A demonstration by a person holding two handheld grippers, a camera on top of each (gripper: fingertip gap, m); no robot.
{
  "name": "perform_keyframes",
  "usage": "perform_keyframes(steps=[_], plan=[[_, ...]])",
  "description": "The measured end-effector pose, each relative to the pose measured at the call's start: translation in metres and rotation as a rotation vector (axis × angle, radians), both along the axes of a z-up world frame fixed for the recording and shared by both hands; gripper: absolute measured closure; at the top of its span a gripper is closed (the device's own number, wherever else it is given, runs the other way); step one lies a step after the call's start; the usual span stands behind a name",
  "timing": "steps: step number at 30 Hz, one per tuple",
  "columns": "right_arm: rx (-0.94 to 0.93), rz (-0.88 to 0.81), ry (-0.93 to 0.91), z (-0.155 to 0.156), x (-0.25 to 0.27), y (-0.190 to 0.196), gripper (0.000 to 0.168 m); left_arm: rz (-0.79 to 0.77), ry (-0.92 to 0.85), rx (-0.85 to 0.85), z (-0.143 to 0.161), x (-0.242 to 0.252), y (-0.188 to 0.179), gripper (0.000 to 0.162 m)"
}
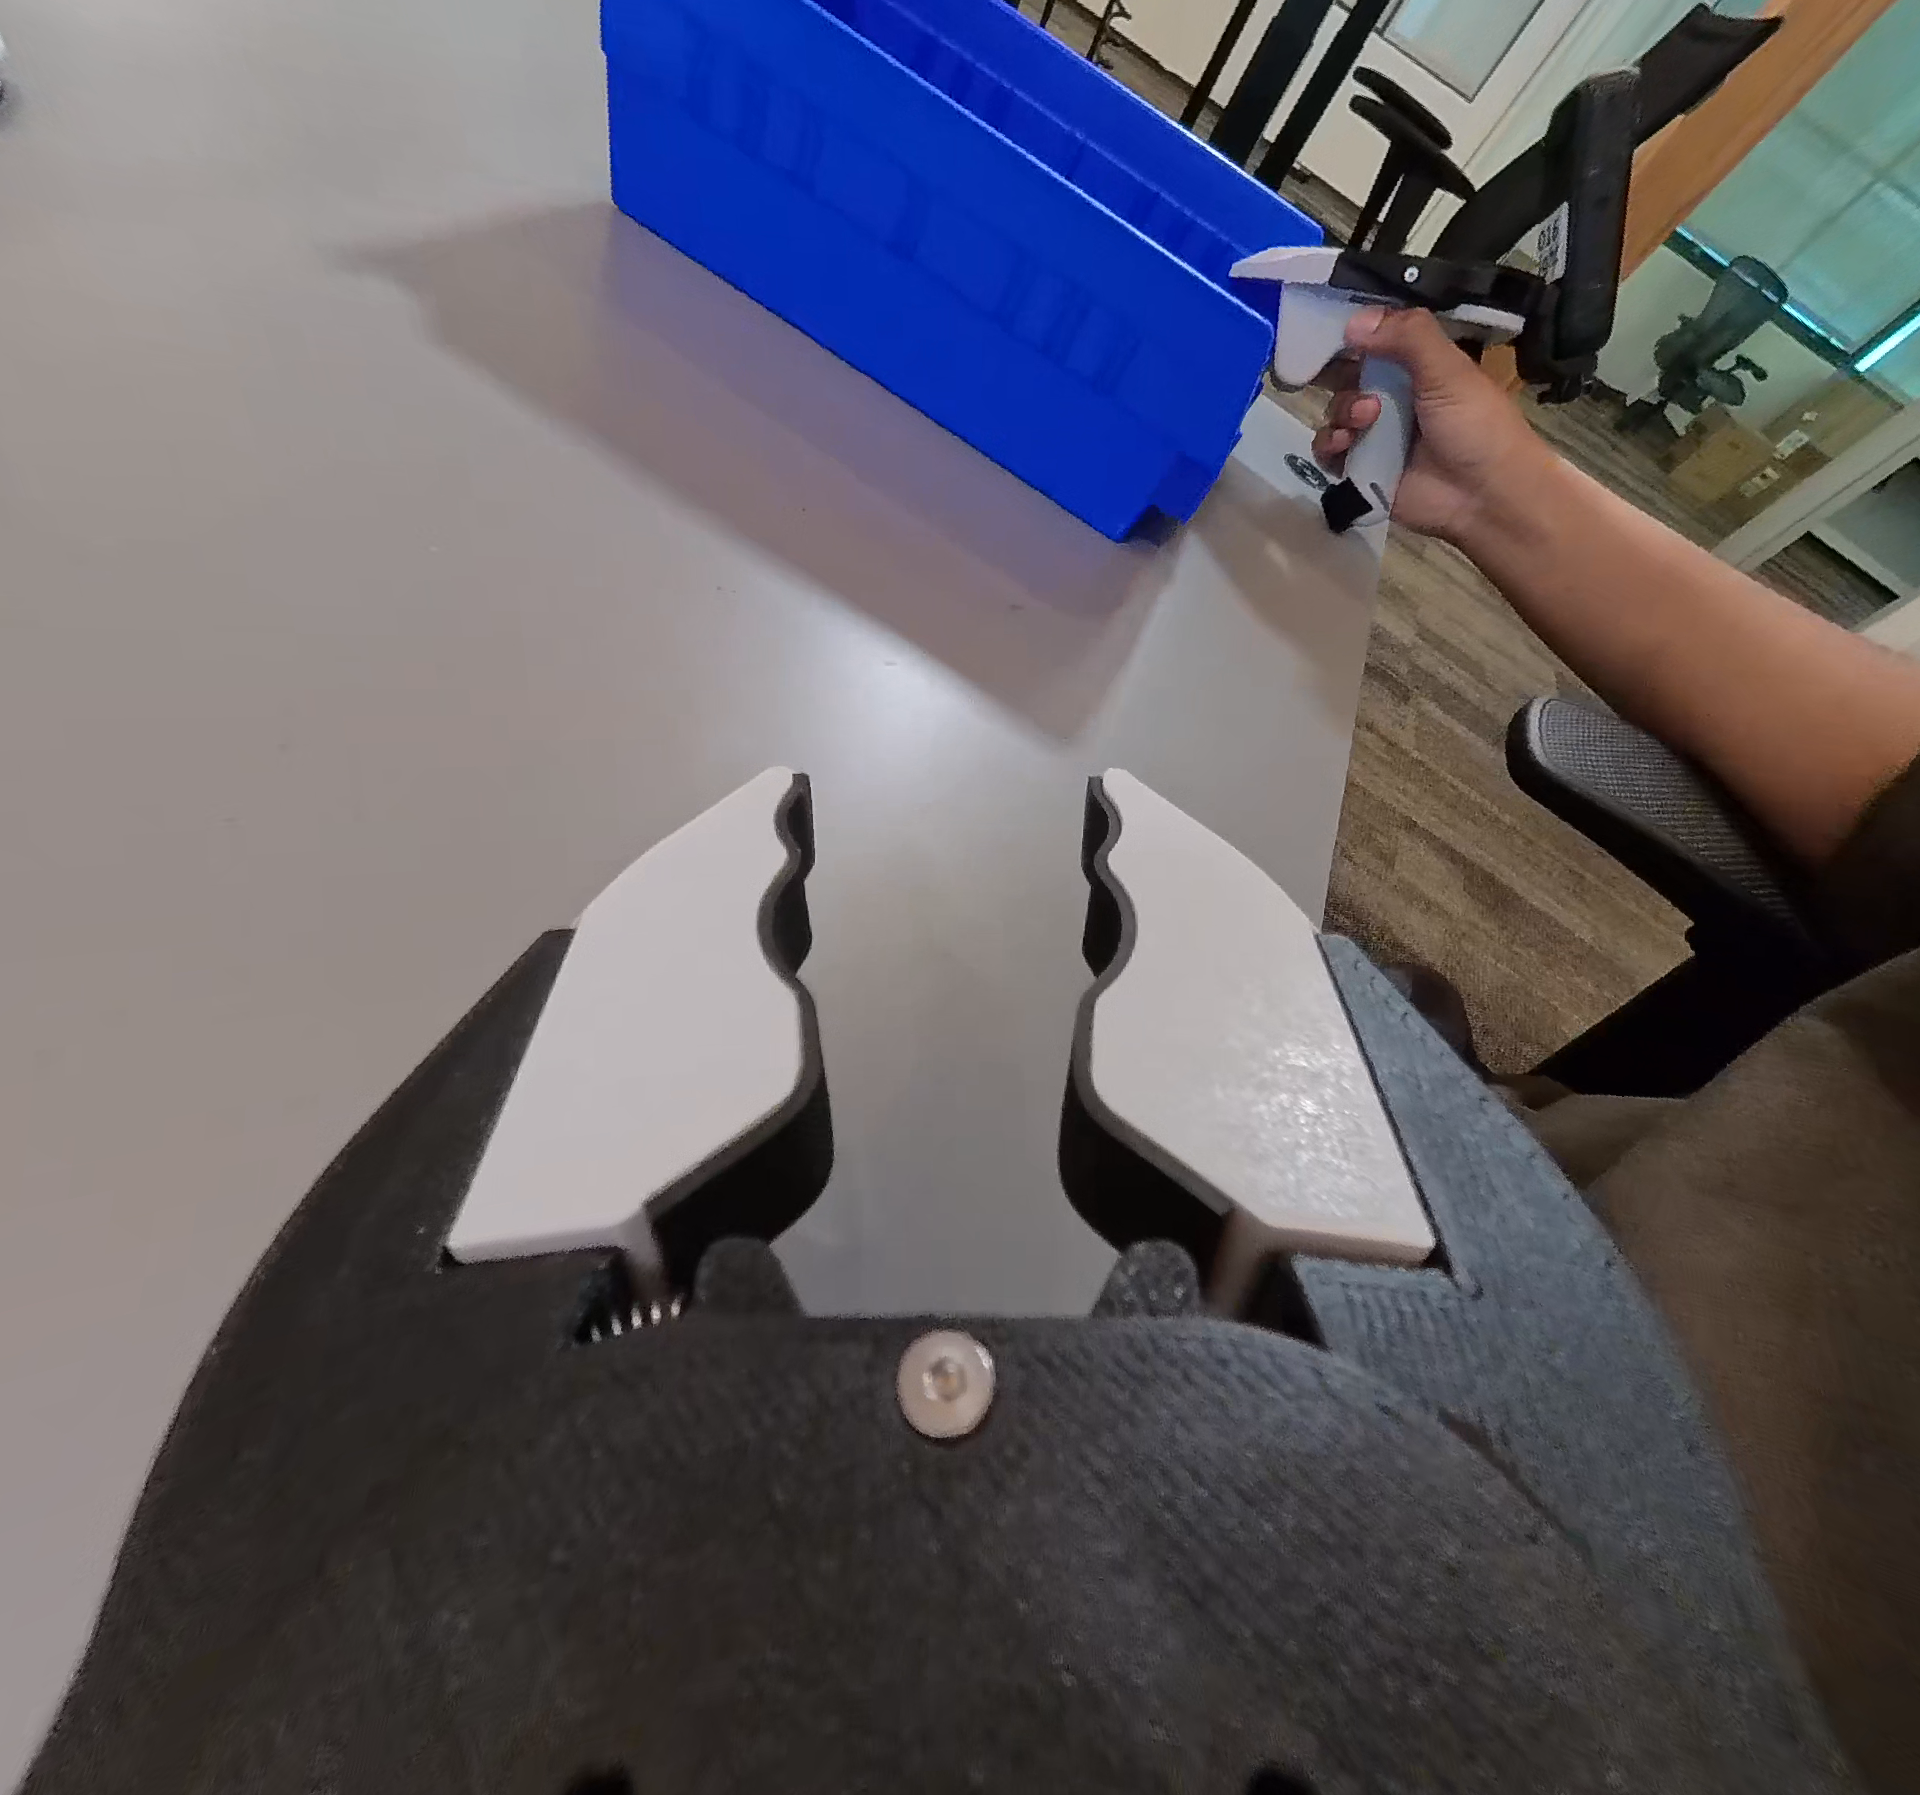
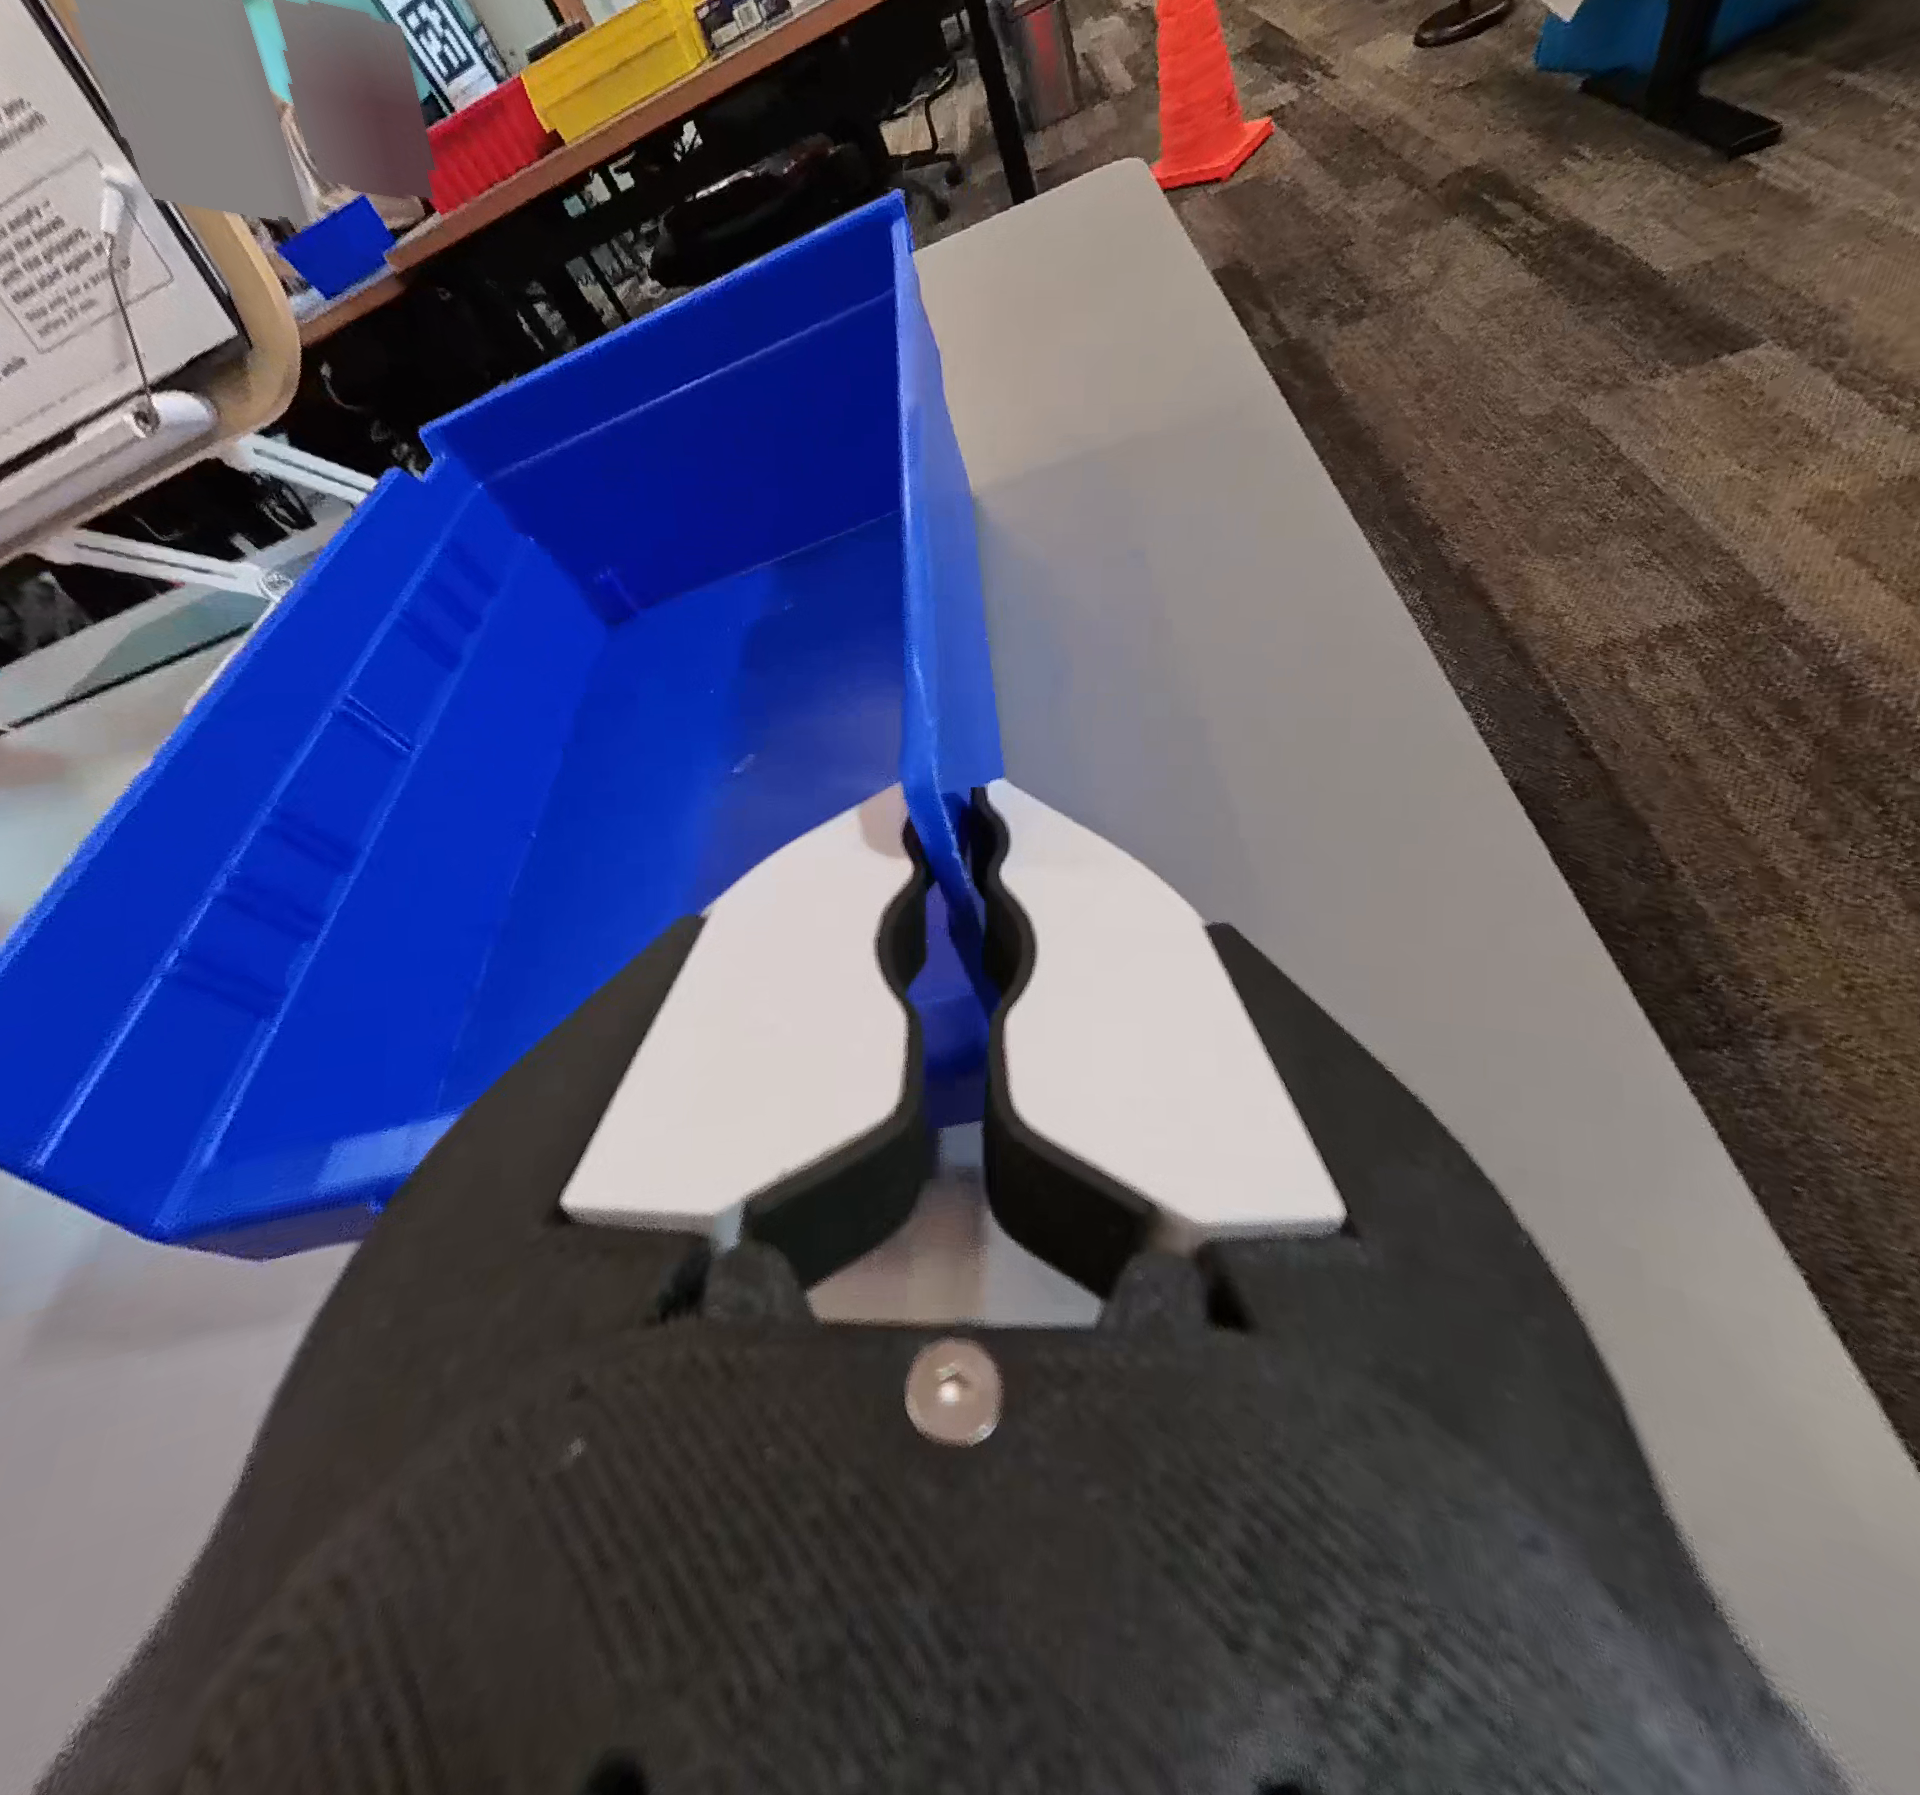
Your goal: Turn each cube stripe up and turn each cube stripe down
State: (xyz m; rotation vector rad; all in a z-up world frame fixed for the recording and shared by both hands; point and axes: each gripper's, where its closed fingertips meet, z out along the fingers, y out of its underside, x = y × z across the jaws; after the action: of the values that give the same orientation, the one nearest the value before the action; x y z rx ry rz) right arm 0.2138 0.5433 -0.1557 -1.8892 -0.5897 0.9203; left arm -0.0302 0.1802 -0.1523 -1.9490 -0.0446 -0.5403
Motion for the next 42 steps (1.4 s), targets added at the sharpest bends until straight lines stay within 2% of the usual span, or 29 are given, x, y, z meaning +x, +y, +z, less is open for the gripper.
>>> perform_keyframes(steps=[1, 4, 6, 8, 10, 12, 14, 16, 19, 20, 21, 22, 24, 25, 27, 32, 36, 42], plan=[[-0.009, -0.011, 0.011, 0.001, 0.001, 0.000, 0.161, -0.001, 0.001, -0.002, 0.000, 0.000, 0.000, 0.112], [0.035, -0.133, 0.055, 0.029, 0.016, 0.005, 0.131, 0.012, 0.009, 0.003, 0.002, -0.002, -0.001, 0.112], [0.163, -0.237, 0.091, 0.071, 0.030, 0.001, 0.136, 0.035, 0.034, 0.008, 0.005, -0.008, -0.001, 0.112], [0.356, -0.271, 0.114, 0.125, 0.028, -0.017, 0.145, 0.091, 0.140, -0.022, 0.009, -0.030, -0.006, 0.120], [0.437, -0.190, 0.146, 0.158, 0.000, -0.048, 0.146, 0.242, 0.303, -0.023, 0.025, -0.075, -0.018, 0.118], [0.400, -0.028, 0.209, 0.167, -0.048, -0.087, 0.139, 0.432, 0.411, -0.016, 0.045, -0.124, -0.042, 0.117], [0.327, 0.129, 0.294, 0.161, -0.101, -0.133, 0.138, 0.600, 0.461, -0.040, 0.056, -0.163, -0.071, 0.107], [0.245, 0.268, 0.333, 0.140, -0.153, -0.181, 0.138, 0.764, 0.536, -0.090, 0.054, -0.198, -0.106, 0.100], [0.117, 0.513, 0.298, 0.100, -0.215, -0.256, 0.135, 1.067, 0.716, -0.205, 0.044, -0.241, -0.170, 0.113], [0.104, 0.592, 0.261, 0.087, -0.228, -0.276, 0.134, 1.129, 0.742, -0.253, 0.038, -0.249, -0.187, 0.127], [0.119, 0.652, 0.212, 0.075, -0.236, -0.291, 0.135, 1.137, 0.732, -0.301, 0.030, -0.253, -0.196, 0.137], [0.154, 0.693, 0.161, 0.064, -0.242, -0.301, 0.139, 1.110, 0.690, -0.327, 0.021, -0.254, -0.198, 0.137], [0.253, 0.738, 0.080, 0.047, -0.248, -0.305, 0.149, 1.009, 0.544, -0.325, 0.004, -0.251, -0.192, 0.134], [0.285, 0.729, 0.055, 0.041, -0.250, -0.301, 0.154, 1.002, 0.484, -0.330, -0.001, -0.253, -0.194, 0.144], [0.258, 0.726, 0.061, 0.037, -0.253, -0.293, 0.157, 0.963, 0.408, -0.318, -0.002, -0.252, -0.196, 0.142], [0.072, 0.767, 0.112, 0.028, -0.255, -0.289, 0.155, 0.961, 0.466, -0.358, -0.003, -0.253, -0.215, 0.148], [0.068, 0.805, 0.112, 0.031, -0.263, -0.294, 0.154, 0.976, 0.489, -0.370, -0.003, -0.251, -0.222, 0.150], [0.041, 0.898, 0.100, 0.029, -0.278, -0.315, 0.154, 1.019, 0.430, -0.379, -0.004, -0.243, -0.238, 0.154]])
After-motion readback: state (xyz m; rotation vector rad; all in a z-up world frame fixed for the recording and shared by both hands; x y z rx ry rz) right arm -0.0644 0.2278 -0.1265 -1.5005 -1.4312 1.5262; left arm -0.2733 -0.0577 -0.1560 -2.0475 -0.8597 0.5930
